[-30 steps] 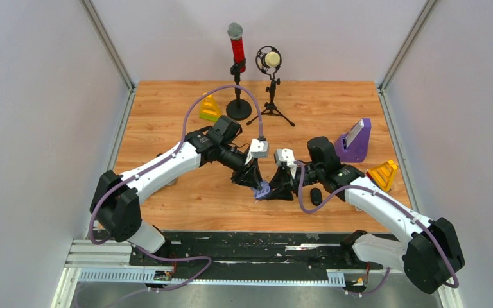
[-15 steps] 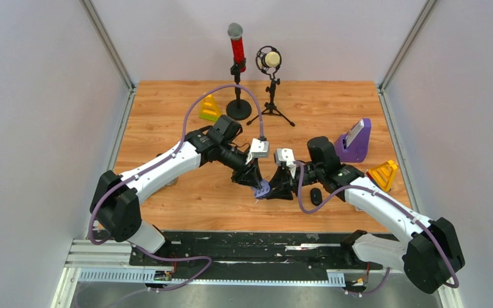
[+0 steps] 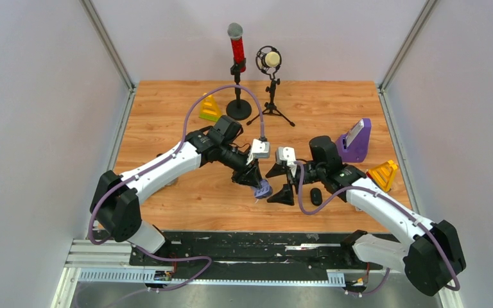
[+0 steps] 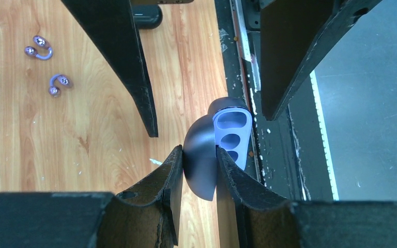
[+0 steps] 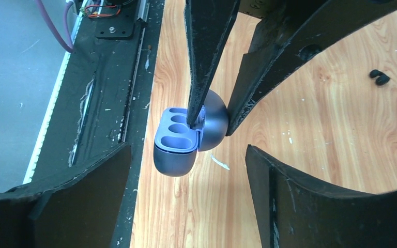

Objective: Insert the wireless bluetooth earbuds into the charging case
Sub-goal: Adjust the charging case, then pick up the earbud from the center of the board.

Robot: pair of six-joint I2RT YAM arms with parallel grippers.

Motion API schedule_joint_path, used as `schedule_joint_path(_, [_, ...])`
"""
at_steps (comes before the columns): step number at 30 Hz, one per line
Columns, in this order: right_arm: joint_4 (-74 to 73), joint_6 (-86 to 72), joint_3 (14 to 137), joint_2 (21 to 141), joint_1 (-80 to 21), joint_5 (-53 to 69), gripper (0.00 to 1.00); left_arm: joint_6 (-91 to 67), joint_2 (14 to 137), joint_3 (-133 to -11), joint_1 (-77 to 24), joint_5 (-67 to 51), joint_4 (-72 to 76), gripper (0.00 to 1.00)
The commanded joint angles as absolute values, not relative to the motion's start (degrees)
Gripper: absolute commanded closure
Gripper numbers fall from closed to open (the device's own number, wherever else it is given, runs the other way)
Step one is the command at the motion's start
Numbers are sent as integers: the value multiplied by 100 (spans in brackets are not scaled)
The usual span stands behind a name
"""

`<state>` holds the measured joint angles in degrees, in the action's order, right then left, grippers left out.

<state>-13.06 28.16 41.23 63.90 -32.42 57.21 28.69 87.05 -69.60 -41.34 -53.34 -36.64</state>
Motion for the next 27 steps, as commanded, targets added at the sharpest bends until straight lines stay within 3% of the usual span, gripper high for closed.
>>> schedule_joint_path(1, [-1103, 3010, 4174, 6173, -3125, 5563, 15, 2735, 8480, -7035, -4173, -5117, -3453, 100])
schedule_joint_path(7, [-1283, 3341, 4221, 5777, -2721, 4782, 3, 2250, 8391, -6778, -4179, -3769, -2664, 99])
schedule_joint_path(10, [-1338, 3313, 4302, 5623, -2394, 4306, 2, 2001, 8396, -6642, -4175, -2732, -2279, 98])
schedule_joint_path(17, [-1383, 3348, 4041, 5665, -2357, 2988, 2, 2060, 8670, -6737, -4175, -1355, -2121, 99])
schedule_joint_path(27, [-1245, 2313, 4536, 7124, -2327, 1773, 13, 2656, 9083, -6995, -4150, -861, -3010, 100])
